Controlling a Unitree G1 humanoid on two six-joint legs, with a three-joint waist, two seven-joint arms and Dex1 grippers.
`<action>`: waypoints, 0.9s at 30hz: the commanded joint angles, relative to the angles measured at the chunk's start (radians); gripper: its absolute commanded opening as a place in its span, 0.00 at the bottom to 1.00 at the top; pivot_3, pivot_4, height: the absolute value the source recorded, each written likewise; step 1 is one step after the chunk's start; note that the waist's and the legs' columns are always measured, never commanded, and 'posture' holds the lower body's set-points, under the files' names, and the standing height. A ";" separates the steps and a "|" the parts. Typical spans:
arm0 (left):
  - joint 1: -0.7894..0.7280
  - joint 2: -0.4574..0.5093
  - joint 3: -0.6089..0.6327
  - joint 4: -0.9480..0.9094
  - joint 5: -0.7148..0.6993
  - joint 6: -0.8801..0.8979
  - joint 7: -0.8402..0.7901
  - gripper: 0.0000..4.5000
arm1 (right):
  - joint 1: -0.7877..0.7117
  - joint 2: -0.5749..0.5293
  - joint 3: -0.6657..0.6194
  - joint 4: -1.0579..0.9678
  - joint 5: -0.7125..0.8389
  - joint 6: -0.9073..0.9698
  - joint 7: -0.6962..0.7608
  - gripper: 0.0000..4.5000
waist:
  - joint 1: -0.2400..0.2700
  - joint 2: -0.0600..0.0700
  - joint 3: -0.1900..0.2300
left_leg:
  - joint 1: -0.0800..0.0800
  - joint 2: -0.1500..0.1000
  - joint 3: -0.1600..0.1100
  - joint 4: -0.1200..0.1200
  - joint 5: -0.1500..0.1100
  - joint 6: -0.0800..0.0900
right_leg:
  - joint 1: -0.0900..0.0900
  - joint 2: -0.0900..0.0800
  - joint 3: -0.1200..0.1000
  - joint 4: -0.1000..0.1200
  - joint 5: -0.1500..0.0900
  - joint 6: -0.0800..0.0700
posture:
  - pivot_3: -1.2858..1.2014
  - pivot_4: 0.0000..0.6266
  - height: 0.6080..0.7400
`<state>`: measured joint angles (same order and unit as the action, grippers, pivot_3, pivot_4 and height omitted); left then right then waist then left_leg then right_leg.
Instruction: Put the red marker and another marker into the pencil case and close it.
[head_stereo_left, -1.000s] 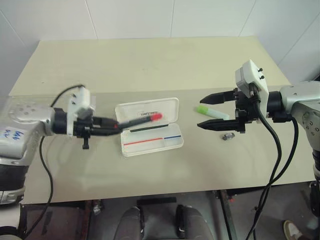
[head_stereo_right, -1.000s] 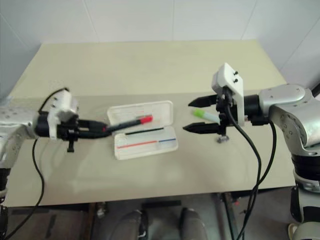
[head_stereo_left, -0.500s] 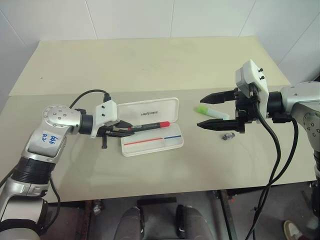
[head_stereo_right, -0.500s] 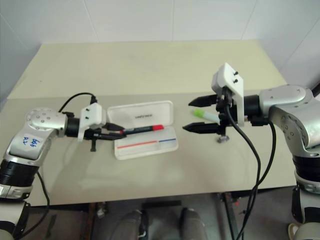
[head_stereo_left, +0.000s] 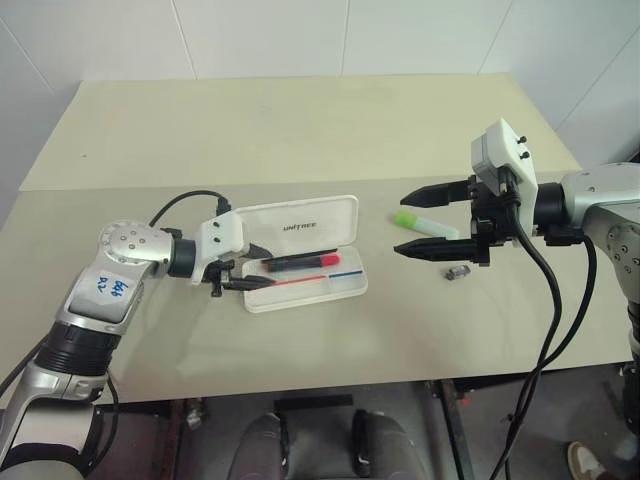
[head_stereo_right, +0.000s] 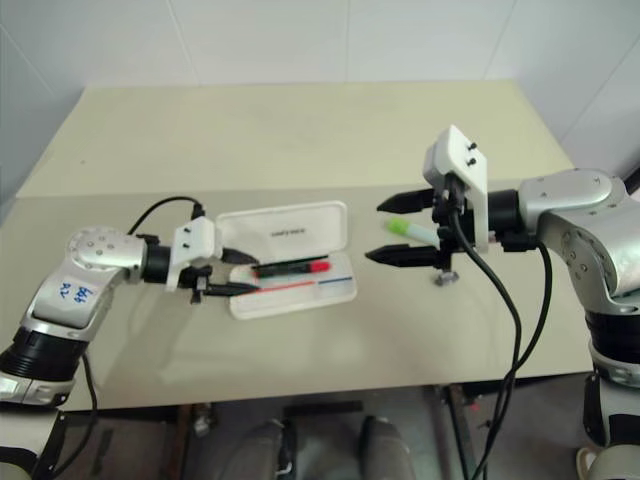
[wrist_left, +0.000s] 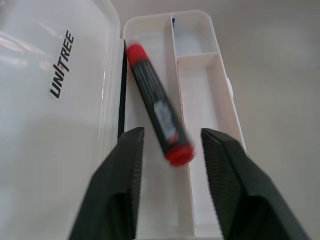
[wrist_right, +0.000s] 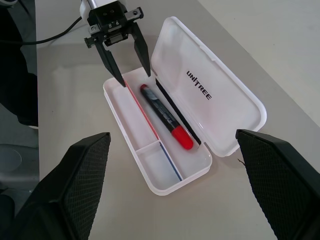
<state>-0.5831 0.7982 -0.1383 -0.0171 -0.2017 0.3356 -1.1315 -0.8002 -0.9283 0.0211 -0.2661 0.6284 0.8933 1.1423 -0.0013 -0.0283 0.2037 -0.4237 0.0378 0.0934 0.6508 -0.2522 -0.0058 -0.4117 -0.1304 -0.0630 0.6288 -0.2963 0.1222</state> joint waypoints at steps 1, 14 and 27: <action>-0.001 -0.013 0.011 -0.040 0.011 -0.014 0.028 0.78 | -0.010 -0.010 -0.033 -0.011 0.010 -0.016 0.002 0.94 | 0.000 0.000 0.000 | 0.000 0.000 0.000 0.000 0.000 0.000 | 0.000 0.000 0.000 0.000 0.000 0.000 | 0.52 0.24 1.00; -0.002 -0.052 0.070 -0.191 -0.098 0.067 0.056 1.00 | -0.021 -0.012 -0.003 0.035 -0.027 -0.049 0.013 0.94 | 0.000 0.000 0.000 | 0.000 0.000 0.000 0.000 0.000 0.000 | 0.000 0.000 0.000 0.000 0.000 0.000 | 0.52 0.24 1.00; -0.053 0.118 0.368 -0.324 -0.493 0.450 0.051 1.00 | -0.164 0.124 0.197 0.543 -0.338 -0.318 0.039 0.94 | -0.013 0.000 0.000 | 0.001 0.000 0.000 0.000 0.001 -0.001 | 0.000 0.001 0.001 0.001 0.000 0.000 | 0.52 0.24 1.00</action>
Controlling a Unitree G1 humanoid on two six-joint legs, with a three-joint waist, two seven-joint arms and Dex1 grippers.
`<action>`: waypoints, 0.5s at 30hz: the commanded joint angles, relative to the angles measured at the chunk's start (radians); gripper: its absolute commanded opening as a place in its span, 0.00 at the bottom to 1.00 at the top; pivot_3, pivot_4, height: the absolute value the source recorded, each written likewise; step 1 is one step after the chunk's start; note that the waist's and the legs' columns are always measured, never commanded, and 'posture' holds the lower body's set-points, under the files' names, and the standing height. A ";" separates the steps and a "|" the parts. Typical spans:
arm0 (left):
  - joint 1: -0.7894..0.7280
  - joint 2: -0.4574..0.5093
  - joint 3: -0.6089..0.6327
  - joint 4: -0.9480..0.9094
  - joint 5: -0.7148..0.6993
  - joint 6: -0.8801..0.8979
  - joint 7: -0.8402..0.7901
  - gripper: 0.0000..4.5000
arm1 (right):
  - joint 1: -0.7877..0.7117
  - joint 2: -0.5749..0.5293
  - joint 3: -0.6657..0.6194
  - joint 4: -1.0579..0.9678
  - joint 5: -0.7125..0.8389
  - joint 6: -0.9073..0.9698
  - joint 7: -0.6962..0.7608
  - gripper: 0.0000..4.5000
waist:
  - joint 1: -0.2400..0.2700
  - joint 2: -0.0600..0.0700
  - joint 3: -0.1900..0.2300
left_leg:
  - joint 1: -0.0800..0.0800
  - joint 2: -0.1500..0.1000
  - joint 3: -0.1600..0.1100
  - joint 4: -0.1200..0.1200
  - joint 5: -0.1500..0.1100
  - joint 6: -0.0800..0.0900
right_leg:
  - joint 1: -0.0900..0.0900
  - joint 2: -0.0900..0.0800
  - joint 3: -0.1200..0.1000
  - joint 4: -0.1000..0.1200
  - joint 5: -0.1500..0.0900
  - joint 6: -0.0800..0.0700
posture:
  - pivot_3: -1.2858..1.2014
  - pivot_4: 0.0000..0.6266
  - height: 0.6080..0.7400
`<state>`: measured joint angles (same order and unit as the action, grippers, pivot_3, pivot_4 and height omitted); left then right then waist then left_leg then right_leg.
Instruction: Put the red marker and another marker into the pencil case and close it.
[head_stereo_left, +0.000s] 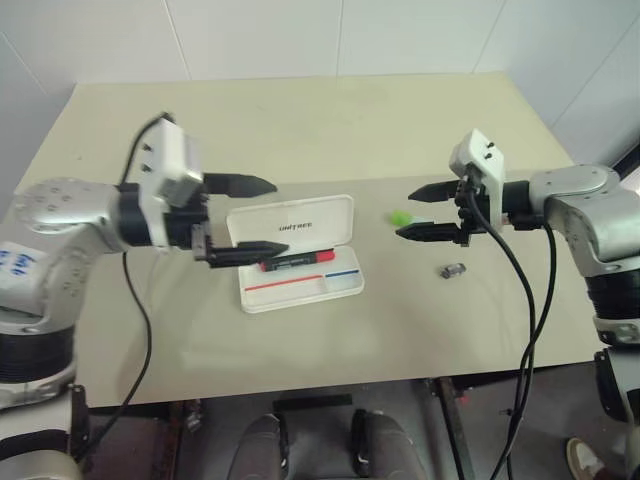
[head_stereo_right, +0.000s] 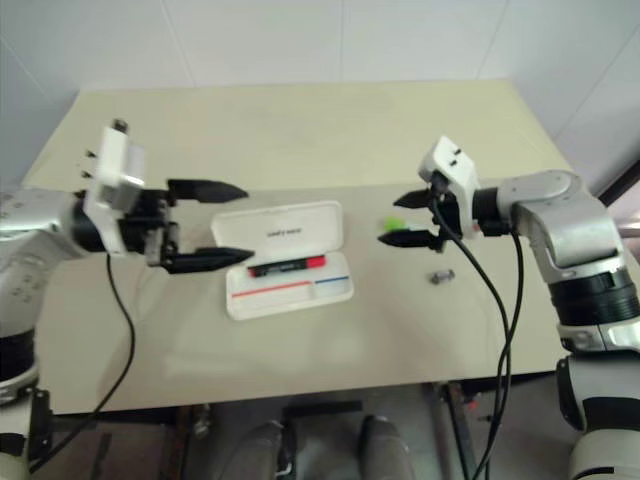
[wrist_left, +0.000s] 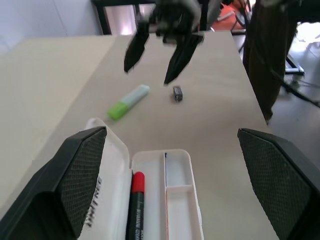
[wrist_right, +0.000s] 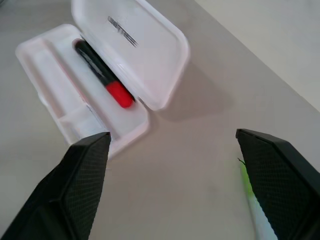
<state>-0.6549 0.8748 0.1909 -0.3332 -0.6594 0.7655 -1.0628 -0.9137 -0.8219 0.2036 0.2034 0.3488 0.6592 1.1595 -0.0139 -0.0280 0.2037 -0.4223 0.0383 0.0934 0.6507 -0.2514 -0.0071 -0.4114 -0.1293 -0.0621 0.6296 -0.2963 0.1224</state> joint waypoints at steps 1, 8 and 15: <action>0.045 0.071 0.053 -0.005 -0.024 0.011 -0.031 1.00 | -0.070 0.038 0.038 0.138 -0.098 -0.136 0.023 0.94 | 0.000 0.000 0.000 | 0.000 0.000 0.000 0.000 0.000 0.000 | 0.000 0.000 0.000 0.000 0.000 0.000 | 0.52 0.24 1.00; 0.129 0.144 0.111 -0.013 -0.018 -0.011 -0.021 1.00 | -0.220 0.169 0.088 0.568 -0.276 -0.379 -0.002 0.94 | -0.014 0.000 0.000 | 0.000 0.000 0.001 -0.001 0.000 0.000 | 0.000 0.000 0.000 -0.001 0.000 0.000 | 0.52 0.24 1.00; 0.181 0.152 0.129 -0.035 -0.018 -0.022 -0.004 1.00 | -0.307 0.210 0.088 0.871 -0.402 -0.538 -0.035 0.94 | -0.016 0.000 0.000 | -0.001 0.000 0.001 -0.001 -0.001 -0.001 | 0.000 0.000 0.000 -0.002 0.000 0.000 | 0.52 0.24 1.00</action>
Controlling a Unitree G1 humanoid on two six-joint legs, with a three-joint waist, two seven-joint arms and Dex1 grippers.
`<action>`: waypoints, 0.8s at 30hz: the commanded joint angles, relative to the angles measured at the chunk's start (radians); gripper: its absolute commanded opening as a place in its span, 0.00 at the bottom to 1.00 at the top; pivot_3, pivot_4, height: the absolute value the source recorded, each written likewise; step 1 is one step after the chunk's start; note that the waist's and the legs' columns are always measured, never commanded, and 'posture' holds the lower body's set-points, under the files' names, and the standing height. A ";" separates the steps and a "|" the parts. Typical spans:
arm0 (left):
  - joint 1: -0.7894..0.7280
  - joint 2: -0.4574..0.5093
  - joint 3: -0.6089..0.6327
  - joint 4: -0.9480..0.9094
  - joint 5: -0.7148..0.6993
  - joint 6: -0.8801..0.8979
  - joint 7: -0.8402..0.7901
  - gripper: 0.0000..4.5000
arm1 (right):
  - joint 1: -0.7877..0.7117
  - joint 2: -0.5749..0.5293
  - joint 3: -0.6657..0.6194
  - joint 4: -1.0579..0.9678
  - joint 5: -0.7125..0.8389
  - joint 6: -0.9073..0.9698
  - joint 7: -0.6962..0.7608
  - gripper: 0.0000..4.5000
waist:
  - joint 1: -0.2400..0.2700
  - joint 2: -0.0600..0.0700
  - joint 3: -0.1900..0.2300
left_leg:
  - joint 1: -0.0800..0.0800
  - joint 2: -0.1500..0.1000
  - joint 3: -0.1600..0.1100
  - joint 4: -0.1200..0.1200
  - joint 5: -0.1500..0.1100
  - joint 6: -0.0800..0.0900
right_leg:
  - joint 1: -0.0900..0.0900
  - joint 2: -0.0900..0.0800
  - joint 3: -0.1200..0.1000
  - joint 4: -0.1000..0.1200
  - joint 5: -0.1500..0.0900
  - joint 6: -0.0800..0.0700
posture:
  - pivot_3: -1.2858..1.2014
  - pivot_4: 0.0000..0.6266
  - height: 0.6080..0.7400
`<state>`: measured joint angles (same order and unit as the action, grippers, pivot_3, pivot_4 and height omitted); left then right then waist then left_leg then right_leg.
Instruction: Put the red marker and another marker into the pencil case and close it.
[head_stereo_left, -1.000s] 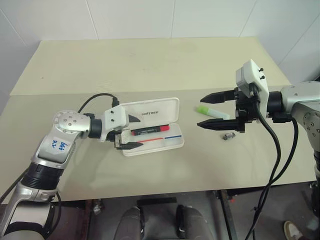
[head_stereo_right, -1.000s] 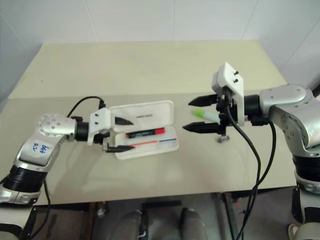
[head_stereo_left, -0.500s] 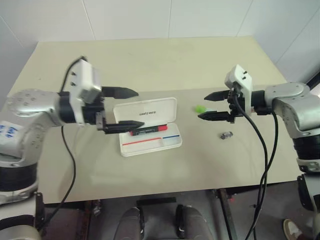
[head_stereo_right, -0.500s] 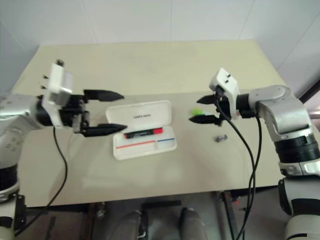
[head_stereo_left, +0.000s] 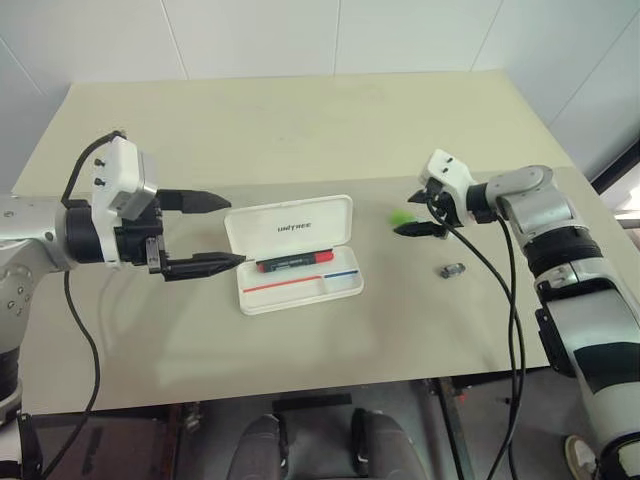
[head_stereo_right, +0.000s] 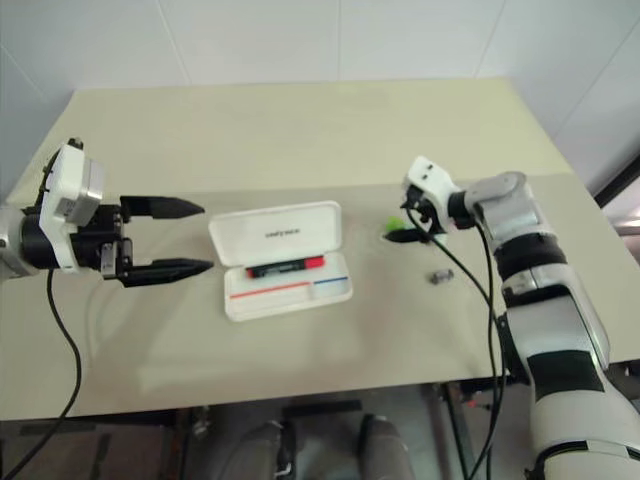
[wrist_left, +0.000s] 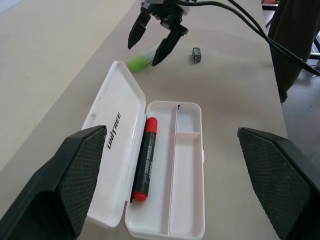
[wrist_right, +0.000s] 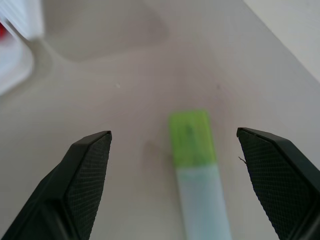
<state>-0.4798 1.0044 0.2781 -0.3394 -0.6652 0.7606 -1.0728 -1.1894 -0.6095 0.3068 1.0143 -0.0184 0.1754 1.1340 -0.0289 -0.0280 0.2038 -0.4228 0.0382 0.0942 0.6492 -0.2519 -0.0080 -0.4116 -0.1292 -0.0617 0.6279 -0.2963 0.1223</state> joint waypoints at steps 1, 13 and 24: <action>0.013 0.025 0.045 -0.031 -0.014 -0.017 0.005 1.00 | -0.035 -0.004 -0.015 0.090 -0.051 -0.068 -0.018 0.94 | -0.002 0.000 0.000 | 0.000 0.000 0.000 0.000 0.000 0.000 | 0.000 0.000 0.000 0.000 0.000 0.000 | 0.52 0.24 1.00; 0.057 0.048 0.043 -0.007 0.002 -0.051 -0.012 1.00 | -0.053 -0.014 -0.035 0.232 -0.146 -0.112 -0.058 0.76 | -0.002 0.000 0.000 | 0.001 0.000 0.000 0.001 0.000 0.000 | 0.001 0.000 0.000 0.001 0.000 0.000 | 0.52 0.24 1.00; 0.147 0.139 0.083 0.117 0.029 -0.130 -0.144 1.00 | -0.015 -0.038 -0.047 0.121 -0.149 -0.109 0.147 0.24 | -0.005 0.001 0.000 | 0.001 0.000 0.001 -0.001 0.000 -0.001 | 0.000 0.001 0.000 0.000 0.000 0.000 | 0.52 0.24 1.00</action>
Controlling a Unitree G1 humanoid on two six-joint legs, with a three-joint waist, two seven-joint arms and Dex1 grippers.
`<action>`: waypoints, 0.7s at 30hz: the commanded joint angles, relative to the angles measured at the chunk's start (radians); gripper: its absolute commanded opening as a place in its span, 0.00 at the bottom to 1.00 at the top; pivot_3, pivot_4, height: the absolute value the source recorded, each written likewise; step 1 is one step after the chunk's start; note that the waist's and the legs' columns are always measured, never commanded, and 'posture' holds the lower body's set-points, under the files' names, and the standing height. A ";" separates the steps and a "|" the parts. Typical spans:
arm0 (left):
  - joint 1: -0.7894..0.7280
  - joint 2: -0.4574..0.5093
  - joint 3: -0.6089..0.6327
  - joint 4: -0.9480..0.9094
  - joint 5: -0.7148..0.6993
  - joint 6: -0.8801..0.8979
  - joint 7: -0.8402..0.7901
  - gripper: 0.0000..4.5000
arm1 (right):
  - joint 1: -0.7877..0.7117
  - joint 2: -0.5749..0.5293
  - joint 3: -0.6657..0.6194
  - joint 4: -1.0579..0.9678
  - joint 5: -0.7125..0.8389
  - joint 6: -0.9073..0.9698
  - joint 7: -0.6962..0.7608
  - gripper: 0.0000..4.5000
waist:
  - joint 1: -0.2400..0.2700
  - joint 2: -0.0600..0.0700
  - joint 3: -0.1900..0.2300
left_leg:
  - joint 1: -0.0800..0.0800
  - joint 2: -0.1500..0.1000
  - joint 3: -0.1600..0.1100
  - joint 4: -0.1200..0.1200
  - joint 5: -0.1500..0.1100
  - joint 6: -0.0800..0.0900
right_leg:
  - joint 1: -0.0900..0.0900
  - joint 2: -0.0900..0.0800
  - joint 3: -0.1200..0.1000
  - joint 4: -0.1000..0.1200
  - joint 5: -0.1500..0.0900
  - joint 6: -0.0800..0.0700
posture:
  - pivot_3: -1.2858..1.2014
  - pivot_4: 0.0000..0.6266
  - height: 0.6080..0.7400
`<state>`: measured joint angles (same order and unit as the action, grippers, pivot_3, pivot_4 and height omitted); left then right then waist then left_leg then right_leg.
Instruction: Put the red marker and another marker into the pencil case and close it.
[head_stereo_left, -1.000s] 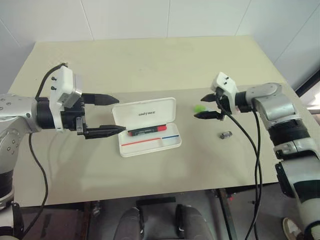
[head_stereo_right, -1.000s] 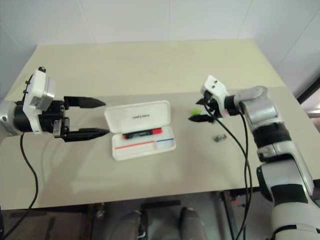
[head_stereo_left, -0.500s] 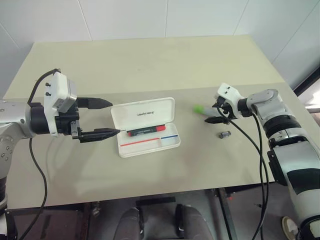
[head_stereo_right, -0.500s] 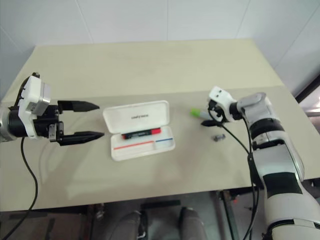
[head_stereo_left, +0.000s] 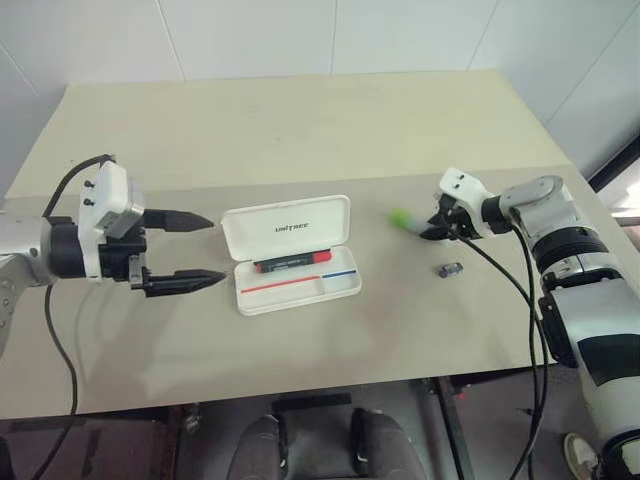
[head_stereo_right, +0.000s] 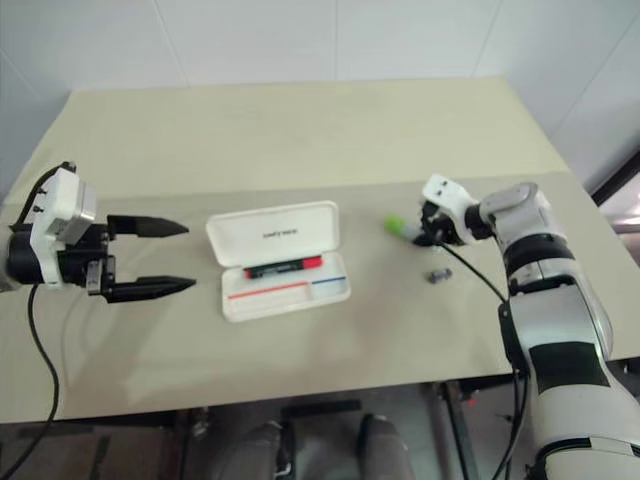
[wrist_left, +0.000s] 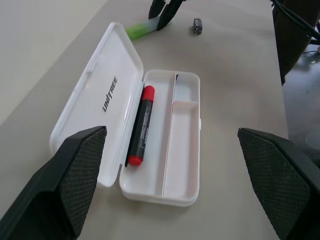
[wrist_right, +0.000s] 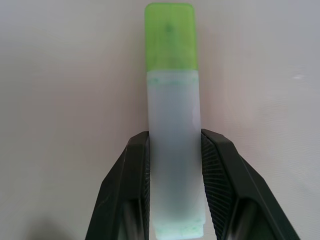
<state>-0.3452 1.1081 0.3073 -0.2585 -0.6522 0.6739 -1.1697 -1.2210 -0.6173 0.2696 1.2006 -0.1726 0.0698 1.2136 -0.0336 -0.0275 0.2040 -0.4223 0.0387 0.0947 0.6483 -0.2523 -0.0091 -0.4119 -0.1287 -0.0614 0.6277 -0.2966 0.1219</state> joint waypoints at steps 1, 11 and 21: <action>0.026 0.042 0.058 0.050 0.022 -0.061 -0.065 1.00 | 0.026 -0.033 -0.013 -0.095 0.010 -0.002 0.086 0.24 | 0.000 0.000 0.000 | 0.000 0.000 0.000 0.000 0.000 0.000 | 0.000 0.000 0.000 0.000 0.000 0.000 | 0.52 0.24 1.00; 0.101 0.063 0.072 0.111 0.077 -0.195 -0.157 1.00 | 0.284 -0.123 -0.035 -1.087 0.216 0.329 0.305 0.24 | 0.003 0.002 0.001 | 0.000 0.002 0.000 0.001 -0.001 -0.001 | -0.001 0.001 0.000 0.001 0.000 0.000 | 0.52 0.24 1.00; 0.062 0.059 0.007 0.135 0.132 -0.270 -0.158 1.00 | 0.251 0.009 0.080 -1.329 0.248 0.485 0.172 0.24 | 0.005 0.002 0.001 | 0.000 0.003 0.001 0.002 -0.002 0.000 | -0.001 0.002 0.000 0.002 0.000 -0.001 | 0.52 0.24 1.00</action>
<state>-0.2661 1.1550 0.3105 -0.1268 -0.5358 0.4261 -1.3242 -0.9378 -0.6224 0.3405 -0.1024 0.0771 0.5461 1.4137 -0.0286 -0.0257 0.2051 -0.4226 0.0413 0.0958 0.6503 -0.2542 -0.0093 -0.4129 -0.1270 -0.0615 0.6292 -0.2968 0.1213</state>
